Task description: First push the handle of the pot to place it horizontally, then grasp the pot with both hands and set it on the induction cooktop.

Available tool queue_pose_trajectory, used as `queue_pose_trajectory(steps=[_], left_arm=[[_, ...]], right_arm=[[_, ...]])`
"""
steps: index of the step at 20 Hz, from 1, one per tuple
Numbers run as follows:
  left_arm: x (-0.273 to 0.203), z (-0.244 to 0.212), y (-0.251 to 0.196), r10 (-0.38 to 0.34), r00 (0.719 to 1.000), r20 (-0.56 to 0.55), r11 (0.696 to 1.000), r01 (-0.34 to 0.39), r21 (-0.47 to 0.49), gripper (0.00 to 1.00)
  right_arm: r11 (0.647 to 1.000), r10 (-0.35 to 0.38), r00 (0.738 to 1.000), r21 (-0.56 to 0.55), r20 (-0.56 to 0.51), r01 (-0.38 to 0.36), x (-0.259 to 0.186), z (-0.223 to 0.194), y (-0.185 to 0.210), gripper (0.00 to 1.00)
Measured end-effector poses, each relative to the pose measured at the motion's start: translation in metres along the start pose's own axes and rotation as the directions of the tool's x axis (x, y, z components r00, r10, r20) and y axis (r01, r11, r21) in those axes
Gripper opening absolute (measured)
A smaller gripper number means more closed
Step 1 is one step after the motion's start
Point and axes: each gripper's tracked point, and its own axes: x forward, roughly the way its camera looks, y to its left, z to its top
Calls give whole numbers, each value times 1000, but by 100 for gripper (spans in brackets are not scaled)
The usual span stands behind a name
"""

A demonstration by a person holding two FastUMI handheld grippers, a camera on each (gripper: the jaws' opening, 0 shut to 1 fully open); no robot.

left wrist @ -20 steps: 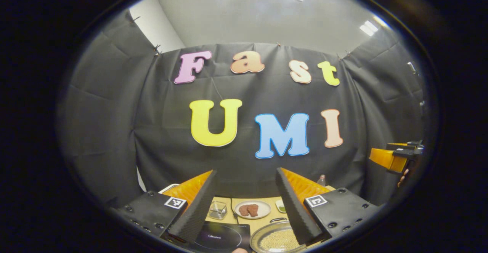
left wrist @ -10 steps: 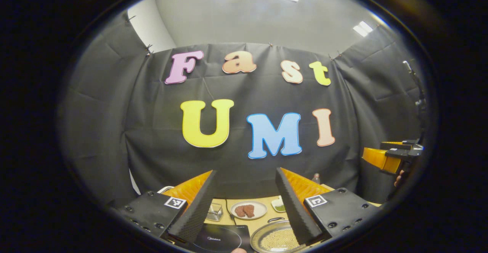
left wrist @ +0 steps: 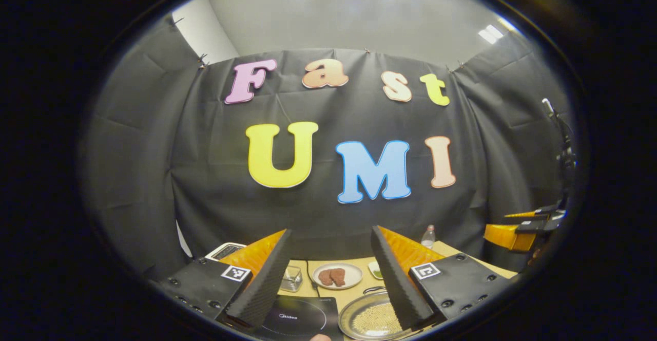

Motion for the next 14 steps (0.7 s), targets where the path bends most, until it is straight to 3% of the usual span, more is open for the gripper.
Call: queue_pose_trajectory(steps=[1, 2, 3, 5, 7, 8, 12, 14], left_arm=[[1, -3, 3, 5, 1000, -6, 1000, -5, 3, 98], [4, -7, 5, 9, 1000, -12, 1000, -9, 6, 98], [6, -12, 6, 9, 1000, -24, 1000, -8, 6, 98], [8, -23, 11, 14, 999, -43, 1000, -14, 13, 98], [9, -32, 18, 24, 998, -59, 1000, -23, 20, 98], [9, -38, 21, 29, 997, -67, 999, -27, 19, 98], [7, -57, 38, 52, 993, -104, 999, -50, 18, 95], [6, -62, 46, 64, 991, -115, 998, -63, 15, 98]], right_arm=[[1000, 22, 998, 4, -56, -22, 3, -16, 7, 57], [999, 43, 993, 6, -114, -43, 8, -32, 16, 57], [999, 48, 985, 18, -166, -45, 8, -48, 19, 39], [992, 120, 957, 72, -265, -105, 12, -76, 39, 22], [988, 149, 922, 88, -358, -126, 6, -106, 52, 18], [982, 184, 902, 105, -390, -155, 10, -117, 60, 10], [977, 214, 833, 108, -510, -184, 8, -158, 75, 1], [966, 256, 763, 125, -593, -226, 0, -188, 94, 1]])
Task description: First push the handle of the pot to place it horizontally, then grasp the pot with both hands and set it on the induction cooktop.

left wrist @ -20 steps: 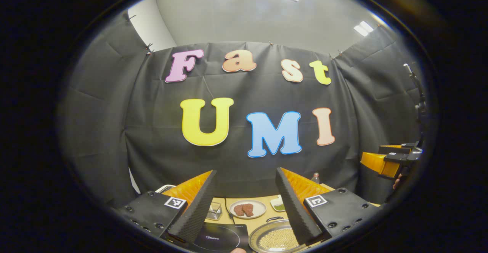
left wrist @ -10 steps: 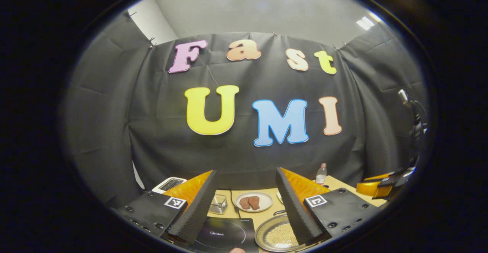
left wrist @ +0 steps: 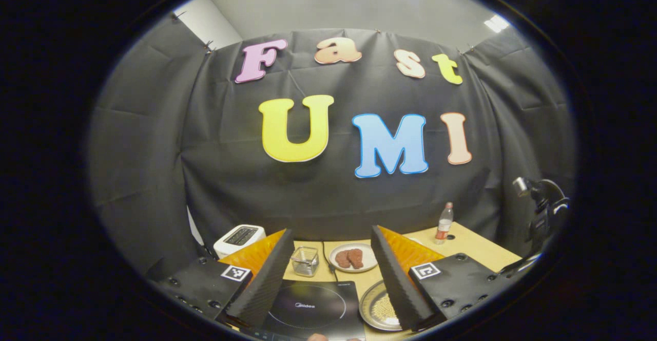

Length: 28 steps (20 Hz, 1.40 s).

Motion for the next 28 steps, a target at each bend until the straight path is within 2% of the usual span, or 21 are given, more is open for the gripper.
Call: queue_pose_trajectory(steps=[1, 5, 7, 8, 9, 14, 16, 19, 21, 28], left_arm=[[-1, -1, 3, 4, 1000, -4, 1000, -4, -1, 95], [-2, -2, 10, 25, 1000, -9, 1000, -25, -2, 98], [-4, -9, 21, 33, 999, -16, 999, -33, -9, 100], [-5, -11, 21, 36, 999, -23, 999, -36, -13, 95], [-6, -14, 22, 38, 999, -29, 999, -38, -18, 95], [-12, -24, 26, 48, 997, -57, 999, -49, -16, 95], [-15, -26, 27, 51, 997, -60, 999, -51, -13, 98], [-16, -25, 25, 49, 997, -61, 999, -49, -8, 100], [-16, -26, 21, 45, 997, -62, 999, -45, -7, 98], [-11, -32, 1, 14, 997, -76, 1000, -15, -9, 100]], right_arm=[[999, 32, 998, 5, -52, -32, 7, -13, 9, 1], [994, 106, 972, 9, -210, -106, 24, -61, 29, 1], [989, 149, 948, 54, -281, -140, 30, -82, 40, 1], [985, 169, 936, 86, -310, -149, 34, -92, 45, 1], [982, 180, 925, 109, -333, -152, 37, -99, 48, 1], [981, 166, 920, 158, -355, -116, 61, -117, 46, 1], [976, 163, 924, 195, -347, -99, 69, -118, 42, 1], [949, 217, 919, 291, -328, -120, 70, -117, 42, 1], [937, 229, 920, 327, -318, -120, 70, -116, 38, 1], [942, 194, 931, 324, -311, -88, 64, -116, 9, 1]])
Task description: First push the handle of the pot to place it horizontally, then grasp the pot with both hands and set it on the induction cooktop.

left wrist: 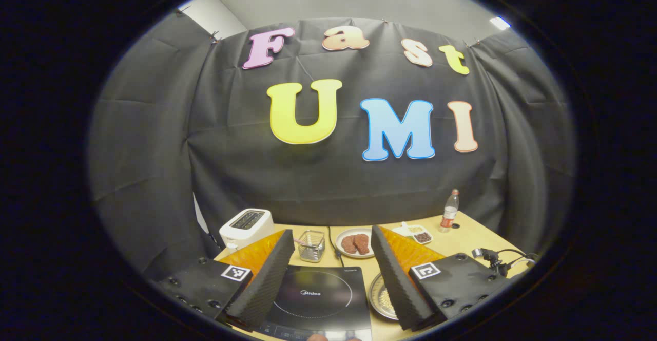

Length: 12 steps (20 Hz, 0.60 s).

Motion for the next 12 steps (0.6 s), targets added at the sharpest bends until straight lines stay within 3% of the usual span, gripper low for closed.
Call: queue_pose_trajectory(steps=[12], left_arm=[[15, -2, -33, -38, 999, -13, 999, 38, 7, 98]], right_arm=[[986, -155, 988, -62, -2, 154, -21, 14, -58, 1]])
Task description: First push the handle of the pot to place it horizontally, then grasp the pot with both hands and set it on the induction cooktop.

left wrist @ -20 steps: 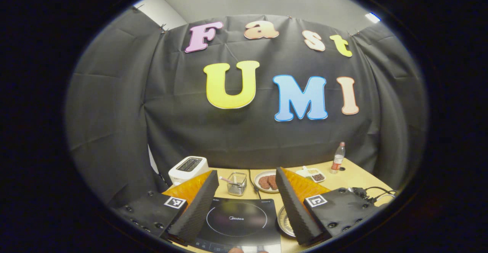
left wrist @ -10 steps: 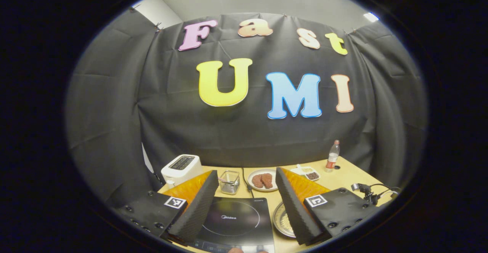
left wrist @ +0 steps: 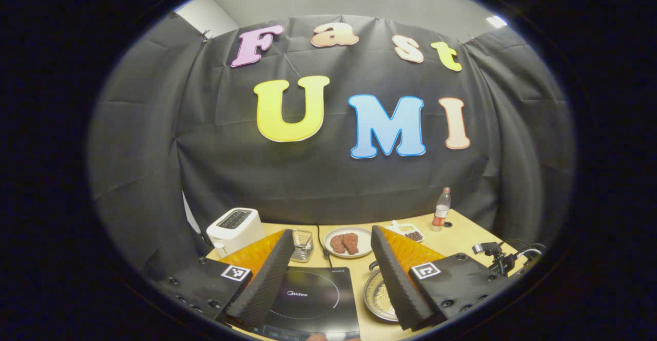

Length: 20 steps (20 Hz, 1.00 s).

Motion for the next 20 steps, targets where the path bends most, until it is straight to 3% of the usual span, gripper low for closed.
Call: queue_pose_trajectory(steps=[20], left_arm=[[20, 15, -47, -8, 1000, 5, 1000, 8, 18, 98]], right_arm=[[980, -175, 984, -87, 26, 177, -18, 45, -92, 1]])
